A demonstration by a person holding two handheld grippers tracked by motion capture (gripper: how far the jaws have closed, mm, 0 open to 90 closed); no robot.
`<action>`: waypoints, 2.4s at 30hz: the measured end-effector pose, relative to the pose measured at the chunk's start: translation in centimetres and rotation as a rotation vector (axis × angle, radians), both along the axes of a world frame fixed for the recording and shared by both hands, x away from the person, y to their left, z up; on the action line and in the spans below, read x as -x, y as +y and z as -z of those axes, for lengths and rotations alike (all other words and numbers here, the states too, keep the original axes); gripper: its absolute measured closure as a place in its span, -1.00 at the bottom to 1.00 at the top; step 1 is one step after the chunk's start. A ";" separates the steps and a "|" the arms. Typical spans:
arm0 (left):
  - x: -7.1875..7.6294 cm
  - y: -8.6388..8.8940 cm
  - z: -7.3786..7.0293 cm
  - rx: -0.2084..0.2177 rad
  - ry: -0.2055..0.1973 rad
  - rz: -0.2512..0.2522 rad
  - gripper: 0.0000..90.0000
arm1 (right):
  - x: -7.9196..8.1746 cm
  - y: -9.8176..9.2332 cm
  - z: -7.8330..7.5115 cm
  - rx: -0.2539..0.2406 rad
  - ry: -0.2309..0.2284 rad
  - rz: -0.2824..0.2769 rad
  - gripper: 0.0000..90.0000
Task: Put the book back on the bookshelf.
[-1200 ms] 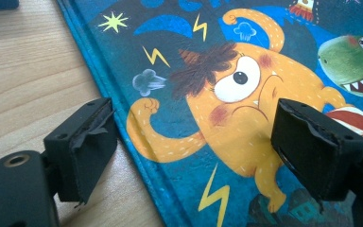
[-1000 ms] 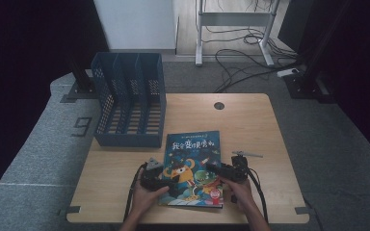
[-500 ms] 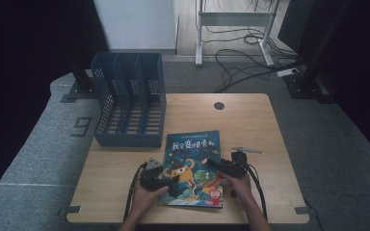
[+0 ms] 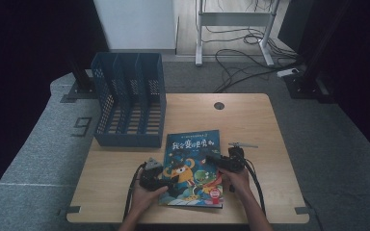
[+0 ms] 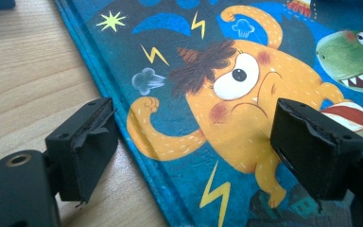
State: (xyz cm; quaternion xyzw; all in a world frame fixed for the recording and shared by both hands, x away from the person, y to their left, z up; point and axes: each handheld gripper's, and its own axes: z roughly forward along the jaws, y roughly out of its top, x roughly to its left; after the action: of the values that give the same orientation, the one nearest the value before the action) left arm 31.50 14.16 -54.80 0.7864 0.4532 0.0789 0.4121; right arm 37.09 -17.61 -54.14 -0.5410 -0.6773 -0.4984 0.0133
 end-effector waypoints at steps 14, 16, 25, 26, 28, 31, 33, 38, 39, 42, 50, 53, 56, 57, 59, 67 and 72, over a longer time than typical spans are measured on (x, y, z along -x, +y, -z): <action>0.0 0.3 0.0 0.031 -0.002 -0.003 -0.64 | 0.3 -0.2 -0.1 -0.091 0.012 -0.060 0.31; 0.0 0.4 0.0 0.043 0.007 -0.002 -0.65 | 0.3 0.0 -0.2 -0.106 0.020 -0.074 0.37; 0.2 0.3 -0.1 0.035 0.003 0.016 -0.64 | 0.3 -0.5 -0.4 -0.170 0.053 -0.070 0.53; 0.3 0.2 -0.2 0.037 0.005 0.021 -0.64 | 0.3 -0.6 -0.5 -0.172 0.048 -0.068 0.54; 0.4 0.0 -0.3 0.029 0.004 0.039 -0.64 | 0.4 -0.9 -0.7 -0.183 0.051 -0.057 0.57; 0.6 -0.5 -0.3 0.018 0.005 0.065 -0.64 | 0.4 -1.7 -0.9 -0.198 0.048 -0.035 0.61; 0.8 -0.9 -0.3 0.007 0.008 0.084 -0.64 | 0.4 -2.4 -1.1 -0.208 0.050 -0.018 0.63; 1.1 -1.5 -0.3 -0.013 0.011 0.120 -0.64 | 0.6 -4.0 -1.7 -0.227 0.041 0.032 0.68; 1.2 -1.6 -0.3 -0.015 0.010 0.125 -0.64 | 0.6 -4.2 -1.8 -0.227 0.037 0.039 0.68; 1.4 -1.9 -0.3 -0.022 0.009 0.146 -0.64 | 0.7 -4.6 -1.9 -0.227 0.034 0.051 0.68; 2.1 -2.2 -0.6 -0.049 -0.001 0.185 -0.64 | 0.7 -4.8 -1.9 -0.224 0.029 0.059 0.68; 2.4 -2.3 -0.6 -0.068 0.000 0.188 -0.68 | 0.7 -4.9 -2.0 -0.222 0.031 0.063 0.68; 2.8 -2.4 -0.7 -0.082 -0.005 0.192 -0.69 | 0.7 -5.0 -2.0 -0.222 0.030 0.067 0.68; 2.9 -2.4 -0.7 -0.087 -0.003 0.193 -0.69 | 0.7 -5.1 -2.0 -0.222 0.031 0.068 0.68; 3.1 -2.5 -0.7 -0.091 0.000 0.202 -0.71 | 0.7 -5.2 -1.9 -0.220 0.031 0.070 0.68; 3.7 -2.7 -0.8 -0.110 0.022 0.231 -0.75 | 0.7 -5.5 -1.9 -0.223 0.033 0.079 0.68; 4.0 -2.8 -0.8 -0.124 0.020 0.231 -0.77 | 0.6 -5.7 -1.8 -0.225 0.032 0.083 0.68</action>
State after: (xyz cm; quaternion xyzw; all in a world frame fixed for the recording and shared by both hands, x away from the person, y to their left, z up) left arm 27.50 11.33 -53.98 0.8581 0.3579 0.0507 0.3646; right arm 36.49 -23.28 -52.30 -0.5715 -0.5938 -0.5627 0.0643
